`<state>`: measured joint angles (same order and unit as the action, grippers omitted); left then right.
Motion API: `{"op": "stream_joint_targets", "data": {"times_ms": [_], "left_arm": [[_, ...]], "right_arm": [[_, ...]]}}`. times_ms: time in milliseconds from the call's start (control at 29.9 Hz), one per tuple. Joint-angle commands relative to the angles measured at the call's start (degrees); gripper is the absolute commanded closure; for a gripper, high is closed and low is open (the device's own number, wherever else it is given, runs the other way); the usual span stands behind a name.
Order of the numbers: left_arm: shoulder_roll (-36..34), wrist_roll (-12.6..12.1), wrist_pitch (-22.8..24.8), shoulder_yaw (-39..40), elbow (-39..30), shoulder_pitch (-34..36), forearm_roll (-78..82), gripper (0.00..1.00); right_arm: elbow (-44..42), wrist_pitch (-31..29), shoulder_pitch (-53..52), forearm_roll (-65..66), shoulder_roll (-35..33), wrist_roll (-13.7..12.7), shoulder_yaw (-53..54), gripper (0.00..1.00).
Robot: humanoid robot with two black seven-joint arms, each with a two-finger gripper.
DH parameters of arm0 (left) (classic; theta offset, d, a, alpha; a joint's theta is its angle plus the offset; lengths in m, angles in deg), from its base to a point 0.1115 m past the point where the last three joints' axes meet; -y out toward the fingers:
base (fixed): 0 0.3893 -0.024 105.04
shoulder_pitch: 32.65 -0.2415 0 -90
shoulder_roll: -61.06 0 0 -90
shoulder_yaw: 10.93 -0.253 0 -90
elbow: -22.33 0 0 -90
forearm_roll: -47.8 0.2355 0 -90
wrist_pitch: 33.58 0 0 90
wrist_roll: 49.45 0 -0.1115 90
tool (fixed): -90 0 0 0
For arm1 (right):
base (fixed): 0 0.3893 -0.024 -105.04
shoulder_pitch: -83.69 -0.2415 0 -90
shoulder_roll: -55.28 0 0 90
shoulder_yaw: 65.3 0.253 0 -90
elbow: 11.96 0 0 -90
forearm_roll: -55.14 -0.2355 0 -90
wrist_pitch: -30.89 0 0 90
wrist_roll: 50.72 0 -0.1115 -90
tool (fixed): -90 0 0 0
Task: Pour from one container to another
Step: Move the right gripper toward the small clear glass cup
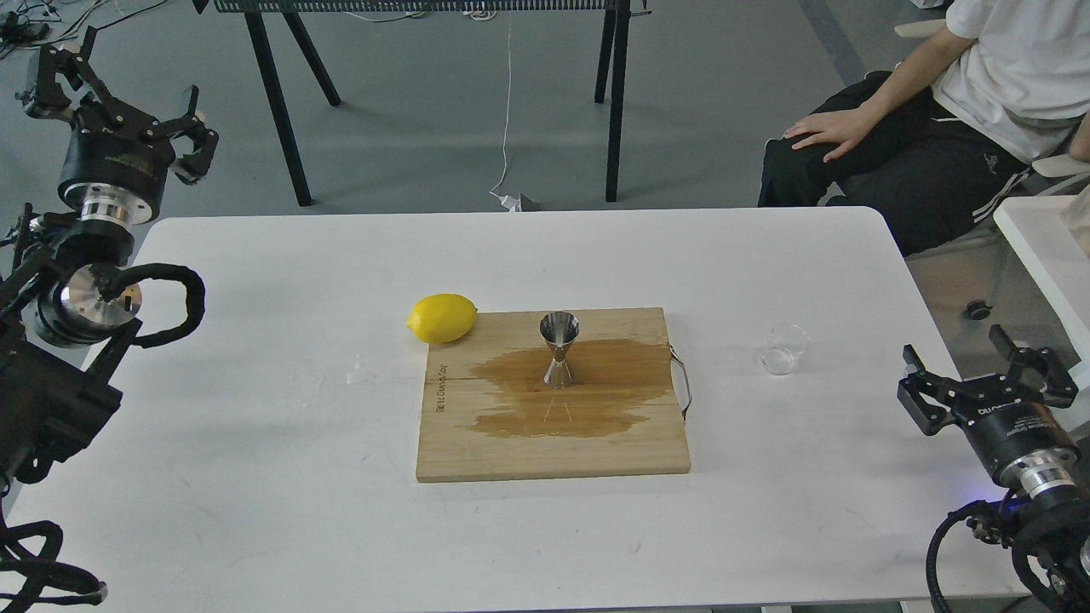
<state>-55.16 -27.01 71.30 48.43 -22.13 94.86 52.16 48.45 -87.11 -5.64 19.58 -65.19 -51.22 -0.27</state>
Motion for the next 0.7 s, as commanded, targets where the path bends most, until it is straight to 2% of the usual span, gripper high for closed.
{"op": "stream_joint_targets", "data": {"times_ms": [0, 67, 301, 501, 668], "left_arm": [[0.2, -0.3, 1.6, 0.0, 0.8, 0.1, -2.9, 0.0], [0.3, -0.1, 1.2, 0.1, 0.8, 0.2, -3.0, 0.0], [0.1, -0.4, 1.1, 0.1, 0.9, 0.5, -3.1, 0.0], [0.2, -3.3, 1.7, 0.0, 3.6, 1.6, -3.5, 0.0], [0.3, -3.1, 1.8, -0.5, 3.6, 1.7, -3.4, 0.0]], "right_arm": [[3.1, 0.0, 2.0, 0.1, 3.1, 0.1, 0.0, 0.0], [2.5, 1.9, 1.3, 0.4, 5.6, 0.1, 0.4, 0.0], [1.4, 17.0, -4.3, 0.6, 10.9, 0.2, -0.1, 0.0], [-1.6, 22.1, -6.9, 0.7, 13.9, 0.4, -0.2, 0.0], [-6.1, 23.5, -9.6, 0.9, 16.0, 0.3, -0.2, 0.0]]}}
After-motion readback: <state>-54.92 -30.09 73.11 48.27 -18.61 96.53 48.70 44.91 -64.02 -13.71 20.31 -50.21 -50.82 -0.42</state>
